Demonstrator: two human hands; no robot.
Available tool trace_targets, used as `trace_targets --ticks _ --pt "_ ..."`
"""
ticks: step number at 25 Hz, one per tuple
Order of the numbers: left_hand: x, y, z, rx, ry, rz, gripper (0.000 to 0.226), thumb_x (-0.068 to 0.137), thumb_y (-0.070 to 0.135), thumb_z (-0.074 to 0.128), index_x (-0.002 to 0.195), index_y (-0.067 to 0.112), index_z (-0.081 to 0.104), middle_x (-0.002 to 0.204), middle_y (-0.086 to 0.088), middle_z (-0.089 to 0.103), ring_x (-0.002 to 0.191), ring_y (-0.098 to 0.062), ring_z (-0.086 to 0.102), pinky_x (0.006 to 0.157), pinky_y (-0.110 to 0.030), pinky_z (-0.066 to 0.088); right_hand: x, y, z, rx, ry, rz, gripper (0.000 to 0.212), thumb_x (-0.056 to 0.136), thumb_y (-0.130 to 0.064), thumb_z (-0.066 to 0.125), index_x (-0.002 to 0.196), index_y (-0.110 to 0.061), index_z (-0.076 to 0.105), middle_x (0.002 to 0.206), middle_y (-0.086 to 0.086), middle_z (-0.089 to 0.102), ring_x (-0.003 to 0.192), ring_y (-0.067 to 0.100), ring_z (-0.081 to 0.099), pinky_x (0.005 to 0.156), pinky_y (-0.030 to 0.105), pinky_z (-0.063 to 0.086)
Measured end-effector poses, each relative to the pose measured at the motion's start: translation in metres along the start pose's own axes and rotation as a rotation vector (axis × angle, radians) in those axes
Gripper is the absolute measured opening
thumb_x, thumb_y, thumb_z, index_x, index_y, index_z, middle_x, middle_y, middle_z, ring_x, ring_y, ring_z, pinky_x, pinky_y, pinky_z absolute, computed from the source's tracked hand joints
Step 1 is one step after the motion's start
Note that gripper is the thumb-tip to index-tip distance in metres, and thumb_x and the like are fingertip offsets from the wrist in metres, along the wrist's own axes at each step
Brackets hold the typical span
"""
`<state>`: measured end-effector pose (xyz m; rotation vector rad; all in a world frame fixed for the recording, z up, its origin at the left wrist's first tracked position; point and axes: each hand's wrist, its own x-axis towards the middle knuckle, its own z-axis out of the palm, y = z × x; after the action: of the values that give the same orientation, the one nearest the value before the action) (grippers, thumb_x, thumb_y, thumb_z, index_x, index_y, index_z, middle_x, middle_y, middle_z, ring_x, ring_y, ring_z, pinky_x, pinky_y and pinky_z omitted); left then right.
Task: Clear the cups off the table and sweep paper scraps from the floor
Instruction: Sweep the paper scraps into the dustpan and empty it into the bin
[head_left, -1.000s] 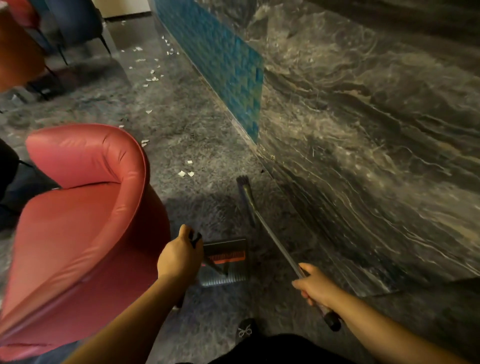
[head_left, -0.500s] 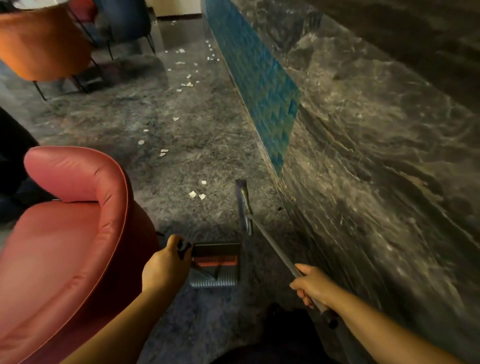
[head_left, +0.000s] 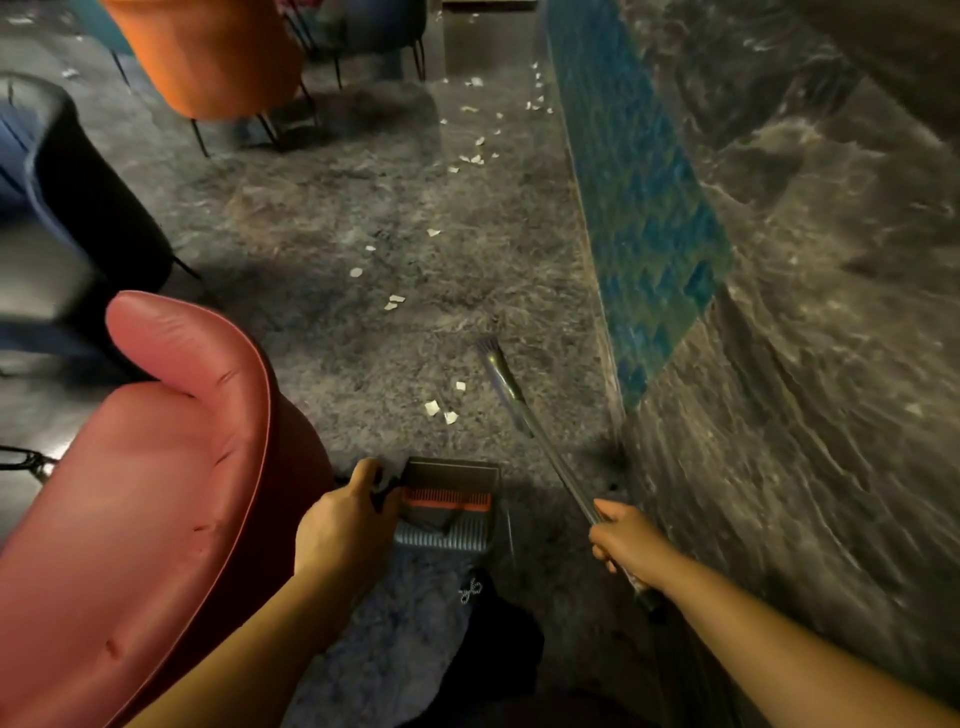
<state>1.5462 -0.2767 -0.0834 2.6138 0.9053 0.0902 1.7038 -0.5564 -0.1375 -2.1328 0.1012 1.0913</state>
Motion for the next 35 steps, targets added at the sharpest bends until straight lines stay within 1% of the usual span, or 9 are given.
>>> trace_targets --ticks 4,9,13,17,21,26,28,31,35 --pt "0.079 0.002 0.011 0.025 -0.025 -0.021 0.038 0.089 0.047 0.057 0.122 0.029 0.051 0.086 -0.01 0.071 0.077 -0.035 0.067 0.055 -0.031 0.041 0.065 -0.059 -0.014 -0.076 -0.036 0.008 0.057 0.086 0.002 0.047 0.141 -0.012 0.042 0.066 0.008 0.059 0.047 0.014 0.049 0.04 0.019 0.038" --pt "0.148 0.008 0.01 0.028 -0.064 -0.019 0.039 0.09 0.044 0.058 0.125 0.029 0.05 0.085 -0.008 0.071 0.072 -0.032 0.066 0.053 -0.033 0.045 0.119 -0.103 -0.026 -0.08 -0.001 0.045 0.073 0.085 0.006 0.058 0.148 -0.018 0.032 0.088 0.008 0.063 0.047 0.014 0.053 0.037 0.02 0.041" --pt "0.19 0.014 0.012 0.03 -0.042 -0.05 0.037 0.088 0.041 0.063 0.121 0.027 0.054 0.074 -0.007 0.07 0.061 -0.033 0.064 0.047 -0.034 0.046 0.167 -0.143 -0.039 -0.072 -0.005 -0.016 0.064 0.089 -0.003 0.061 0.146 -0.018 0.037 0.077 0.004 0.063 0.043 0.011 0.051 0.036 0.018 0.039" --pt "0.234 0.026 0.023 0.046 -0.014 -0.118 0.037 0.086 0.038 0.067 0.119 0.025 0.059 0.074 -0.009 0.071 0.062 -0.035 0.065 0.048 -0.034 0.049 0.238 -0.205 -0.057 -0.124 -0.021 -0.092 0.048 0.095 -0.006 0.049 0.142 -0.013 0.043 0.064 0.007 0.056 0.045 0.015 0.047 0.037 0.019 0.038" --pt "0.278 0.045 0.031 0.108 0.011 -0.158 0.038 0.082 0.039 0.07 0.117 0.027 0.06 0.07 -0.007 0.07 0.059 -0.034 0.064 0.046 -0.027 0.035 0.306 -0.266 -0.082 -0.244 -0.093 -0.105 0.046 0.094 -0.002 0.039 0.139 -0.007 0.045 0.068 0.008 0.053 0.048 0.016 0.047 0.039 0.019 0.04" --pt "0.329 0.057 0.037 0.164 0.042 -0.15 0.037 0.079 0.044 0.072 0.113 0.03 0.063 0.066 -0.006 0.069 0.057 -0.033 0.064 0.045 -0.026 0.034 0.373 -0.299 -0.09 -0.277 -0.203 -0.006 0.052 0.094 0.0 0.039 0.145 -0.012 0.037 0.075 0.011 0.056 0.054 0.017 0.052 0.04 0.02 0.042" --pt "0.34 0.058 0.038 0.156 0.045 -0.133 0.037 0.078 0.041 0.074 0.112 0.03 0.062 0.064 -0.006 0.068 0.053 -0.033 0.063 0.043 -0.025 0.034 0.388 -0.295 -0.083 -0.189 -0.238 0.089 0.042 0.094 0.003 0.041 0.133 -0.013 0.044 0.071 0.013 0.055 0.051 0.017 0.055 0.035 0.019 0.041" --pt "0.35 0.055 0.037 0.151 0.066 -0.107 0.04 0.074 0.035 0.079 0.107 0.032 0.057 0.058 -0.004 0.065 0.045 -0.031 0.059 0.038 -0.025 0.035 0.406 -0.285 -0.069 0.055 -0.298 0.307 0.014 0.094 0.007 0.04 0.1 -0.003 0.048 0.068 0.015 0.052 0.042 0.013 0.053 0.033 0.015 0.04" --pt "0.357 0.049 0.037 0.14 0.069 -0.088 0.048 0.069 0.034 0.083 0.105 0.033 0.051 0.056 -0.003 0.064 0.043 -0.03 0.058 0.034 -0.027 0.038 0.424 -0.271 -0.05 0.306 -0.358 0.401 0.016 0.1 -0.003 0.038 0.087 -0.011 0.045 0.066 0.006 0.043 0.035 0.006 0.042 0.029 0.014 0.032"
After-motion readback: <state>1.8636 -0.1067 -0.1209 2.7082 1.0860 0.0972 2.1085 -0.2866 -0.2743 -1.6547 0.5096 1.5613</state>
